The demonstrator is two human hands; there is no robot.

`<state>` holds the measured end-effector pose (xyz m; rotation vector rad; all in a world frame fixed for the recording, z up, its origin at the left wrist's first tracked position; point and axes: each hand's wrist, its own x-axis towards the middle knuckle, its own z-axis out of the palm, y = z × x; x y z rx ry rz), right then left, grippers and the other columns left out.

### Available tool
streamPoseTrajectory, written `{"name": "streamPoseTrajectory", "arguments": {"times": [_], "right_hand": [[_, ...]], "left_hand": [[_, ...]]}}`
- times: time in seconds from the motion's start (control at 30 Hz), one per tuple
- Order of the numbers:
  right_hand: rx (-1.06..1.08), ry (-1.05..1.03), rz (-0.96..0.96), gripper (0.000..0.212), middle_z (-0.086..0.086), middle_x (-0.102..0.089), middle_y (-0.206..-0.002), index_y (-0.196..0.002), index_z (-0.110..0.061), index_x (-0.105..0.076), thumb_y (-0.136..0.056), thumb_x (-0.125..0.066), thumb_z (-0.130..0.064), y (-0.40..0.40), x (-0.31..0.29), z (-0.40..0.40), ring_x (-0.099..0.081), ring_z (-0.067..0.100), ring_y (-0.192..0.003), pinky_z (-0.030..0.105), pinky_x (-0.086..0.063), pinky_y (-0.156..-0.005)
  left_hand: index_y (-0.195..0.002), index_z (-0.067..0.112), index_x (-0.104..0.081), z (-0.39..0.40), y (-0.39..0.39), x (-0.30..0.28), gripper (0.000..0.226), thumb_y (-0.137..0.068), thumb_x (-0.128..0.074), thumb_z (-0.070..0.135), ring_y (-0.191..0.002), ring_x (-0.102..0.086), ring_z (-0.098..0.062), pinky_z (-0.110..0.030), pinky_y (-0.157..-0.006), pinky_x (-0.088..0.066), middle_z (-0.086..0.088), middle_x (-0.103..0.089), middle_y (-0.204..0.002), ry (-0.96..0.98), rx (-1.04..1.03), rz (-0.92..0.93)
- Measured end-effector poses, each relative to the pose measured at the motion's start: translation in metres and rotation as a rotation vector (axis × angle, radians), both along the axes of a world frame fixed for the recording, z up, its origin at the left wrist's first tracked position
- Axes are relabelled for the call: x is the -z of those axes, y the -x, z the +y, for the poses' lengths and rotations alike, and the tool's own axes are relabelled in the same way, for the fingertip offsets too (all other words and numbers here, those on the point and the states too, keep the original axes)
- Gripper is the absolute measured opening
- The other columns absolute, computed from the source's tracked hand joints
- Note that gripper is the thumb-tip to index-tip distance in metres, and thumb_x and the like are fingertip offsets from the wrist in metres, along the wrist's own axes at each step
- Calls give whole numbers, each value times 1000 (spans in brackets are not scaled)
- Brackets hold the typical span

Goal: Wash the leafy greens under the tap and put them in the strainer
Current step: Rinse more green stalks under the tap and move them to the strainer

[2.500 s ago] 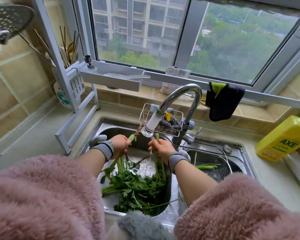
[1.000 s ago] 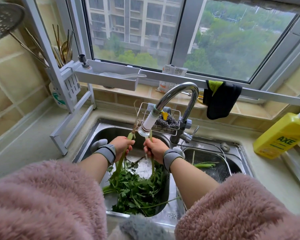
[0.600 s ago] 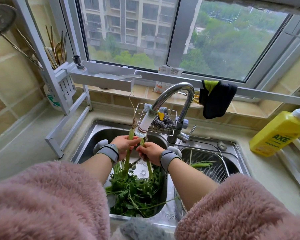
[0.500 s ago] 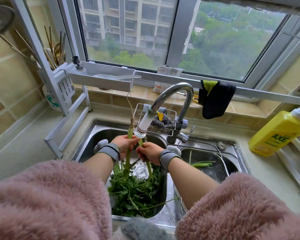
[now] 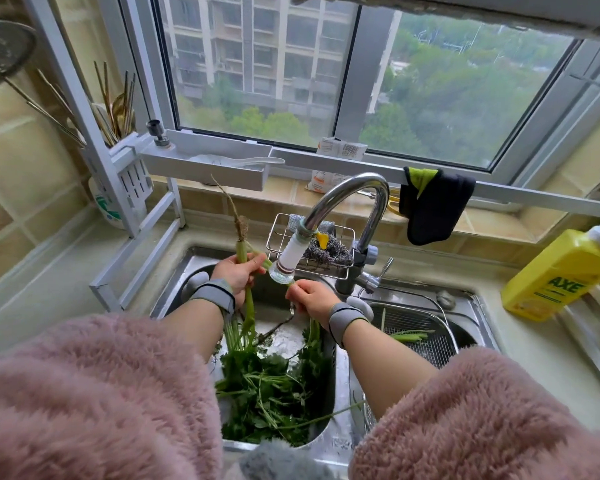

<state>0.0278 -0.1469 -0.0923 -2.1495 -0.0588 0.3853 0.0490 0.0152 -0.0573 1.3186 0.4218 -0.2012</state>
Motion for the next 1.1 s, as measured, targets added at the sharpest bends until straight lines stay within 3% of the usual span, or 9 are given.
{"name": "streamPoseTrajectory", "arguments": {"times": [0.07, 0.23, 0.37, 0.6, 0.73, 0.8, 0.87, 0.97, 1.1], "right_hand": [[-2, 3, -20, 36, -3, -44, -57, -64, -23, -48, -99, -40, -21, -2, -1, 5, -38, 8, -50, 14, -30, -46], [-39, -78, 26, 40, -3, -40, -57, -62, -20, -46, -101, -35, -20, -6, -2, 15, -34, 10, -52, 21, -28, -52], [-90, -89, 72, 31, -2, -46, -61, -73, -22, -53, -100, -38, -18, -7, -2, 18, -43, 10, -55, 20, -38, -58], [-79, 36, 153, 31, -2, -53, -66, -72, -22, -50, -100, -38, -17, -3, 25, -6, -56, 8, -61, 21, -42, -62], [-12, -37, 136, 33, 1, -50, -59, -72, -18, -52, -101, -36, -15, -2, 26, -2, -58, -1, -46, 17, -45, -56], [32, -96, 137, 37, 2, -46, -54, -71, -16, -51, -102, -32, -21, -3, 25, 1, -58, 3, -42, 26, -46, -61], [9, -95, 138, 34, 1, -47, -55, -75, -18, -53, -102, -33, -21, -2, 24, 2, -59, 7, -48, 33, -46, -67], [-71, 26, 160, 17, -3, -55, -65, -92, -16, -57, -99, -42, -17, 2, 24, -1, -59, 16, -69, 30, -48, -76], [-209, 288, 208, 21, -9, -56, -73, -86, -17, -56, -99, -41, -24, 7, 24, -9, -49, 9, -63, 14, -38, -57]], "left_hand": [[-68, 12, -51, -1, 0, -1, 22, -88, -61, 11, -27, -35, -2, -19, -46, -29, 5, -52, -35, 53, 13, 7], [-73, 9, -56, 0, -2, 3, 17, -85, -66, 17, -31, -33, -4, -22, -50, -30, 6, -50, -39, 23, 105, 57], [-73, 9, -58, 5, -8, 4, 16, -86, -64, 17, -30, -35, -2, -21, -50, -30, 5, -53, -38, -26, 54, 13], [-66, 11, -58, 35, -24, -4, 23, -84, -67, 22, -47, -43, -11, -23, -52, -33, 5, -61, -41, -35, -189, -53], [-67, 13, -59, 42, -27, -8, 20, -85, -66, 20, -61, -53, -15, -22, -56, -37, 6, -62, -43, -6, -236, -97], [-69, 13, -60, 42, -27, -9, 19, -86, -65, 22, -63, -54, -14, -21, -54, -35, 6, -64, -45, -11, -225, -109], [-70, 13, -59, 43, -26, -10, 20, -87, -64, 21, -58, -55, -12, -20, -51, -34, 6, -63, -44, -18, -225, -114], [-71, 11, -58, 43, -23, -13, 19, -89, -61, 19, -36, -51, 0, -16, -46, -37, 7, -61, -41, -25, -238, -120], [-74, 10, -57, 46, -23, -14, 17, -89, -60, 17, -28, -44, 0, -12, -35, -37, 6, -60, -40, 8, -288, -129]]}}
